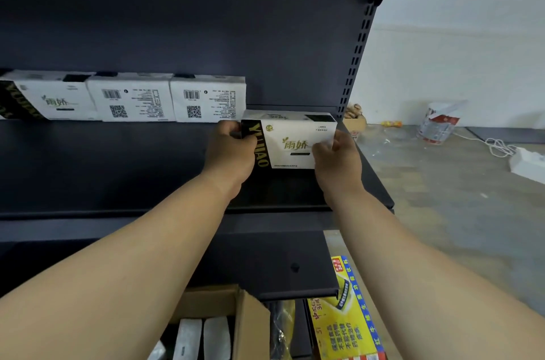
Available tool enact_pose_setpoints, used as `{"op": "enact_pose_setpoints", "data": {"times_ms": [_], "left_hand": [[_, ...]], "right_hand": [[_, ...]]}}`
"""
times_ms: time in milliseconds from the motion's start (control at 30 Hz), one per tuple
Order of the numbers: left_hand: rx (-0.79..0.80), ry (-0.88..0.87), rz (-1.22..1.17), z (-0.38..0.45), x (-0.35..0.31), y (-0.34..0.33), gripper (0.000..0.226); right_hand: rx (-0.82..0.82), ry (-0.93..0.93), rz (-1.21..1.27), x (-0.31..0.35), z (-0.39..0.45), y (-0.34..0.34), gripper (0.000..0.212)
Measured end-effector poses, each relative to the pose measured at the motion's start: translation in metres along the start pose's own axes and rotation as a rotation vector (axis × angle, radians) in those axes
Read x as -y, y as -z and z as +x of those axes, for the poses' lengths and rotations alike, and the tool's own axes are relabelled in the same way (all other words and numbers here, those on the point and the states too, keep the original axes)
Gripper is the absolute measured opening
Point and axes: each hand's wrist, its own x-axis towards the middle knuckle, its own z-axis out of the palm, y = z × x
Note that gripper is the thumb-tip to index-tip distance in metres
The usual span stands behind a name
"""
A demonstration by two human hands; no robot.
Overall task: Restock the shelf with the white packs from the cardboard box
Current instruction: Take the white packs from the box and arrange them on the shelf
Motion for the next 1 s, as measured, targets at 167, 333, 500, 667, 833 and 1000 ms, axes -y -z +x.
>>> {"op": "enact_pose_setpoints", "data": {"times_ms": [167, 333, 500, 667, 833, 1000], "left_hand": [[0.007, -0.037, 0.054, 0.023, 0.000, -0.008, 0.013], [-0.011, -0.033, 0.079, 0.047, -0.002, -0.015, 0.013], [-0.054, -0.023, 0.136, 0.070, -0.003, -0.020, 0.014], [-0.056, -0.009, 0.109, 0.088, -0.002, -0.023, 0.018], [-0.017, 0.026, 0.039, 0.100, 0.000, -0.029, 0.017], [-0.018, 0.056, 0.045, 0.108, -0.001, -0.033, 0.013]], "right_hand": [[-0.029, -0.024, -0.074, -0.002, 0.024, -0.014, 0.037], [-0.029, -0.020, -0.093, -0.003, 0.045, -0.026, 0.042], [-0.013, -0.046, -0.064, 0.002, 0.065, -0.036, 0.042], [-0.003, -0.067, -0.074, 0.004, 0.080, -0.045, 0.042], [-0.004, -0.058, -0.067, 0.004, 0.093, -0.050, 0.043], [0.001, -0.068, -0.057, 0.004, 0.103, -0.054, 0.044]]}}
